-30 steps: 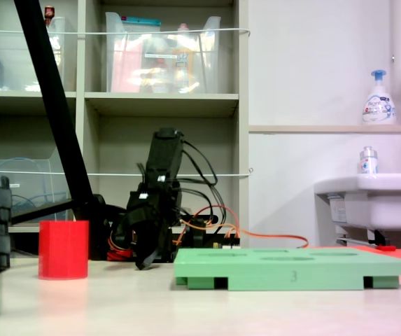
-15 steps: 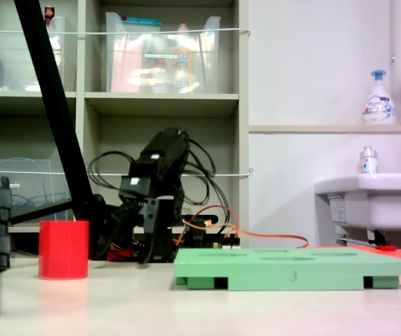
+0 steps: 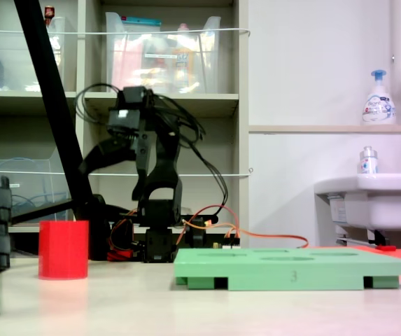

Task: Put the octagonal pillar block into the corresponding hole

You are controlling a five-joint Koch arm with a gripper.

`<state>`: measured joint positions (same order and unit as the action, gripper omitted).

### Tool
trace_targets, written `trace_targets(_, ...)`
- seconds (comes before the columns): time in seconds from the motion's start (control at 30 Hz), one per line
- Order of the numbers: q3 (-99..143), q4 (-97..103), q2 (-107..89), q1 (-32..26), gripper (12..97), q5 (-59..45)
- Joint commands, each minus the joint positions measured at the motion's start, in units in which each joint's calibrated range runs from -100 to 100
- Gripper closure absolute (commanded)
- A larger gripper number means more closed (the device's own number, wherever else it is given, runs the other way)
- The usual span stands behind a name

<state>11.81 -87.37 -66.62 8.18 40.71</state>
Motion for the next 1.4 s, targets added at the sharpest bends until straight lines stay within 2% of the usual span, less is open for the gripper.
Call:
trace_targets(0.0, -5.53, -3.67, 4.89, 0.0, 28.9, 0.34)
trace_targets(0.37, -26.56, -7.62, 33.8, 1.17, 28.7, 0.24)
trace_targets(0.6, -31.85, -7.52, 47.77, 1.61, 28.7, -0.49)
trace_targets(1.37, -35.94, -7.52, 65.92, 2.3, 28.9, -2.05)
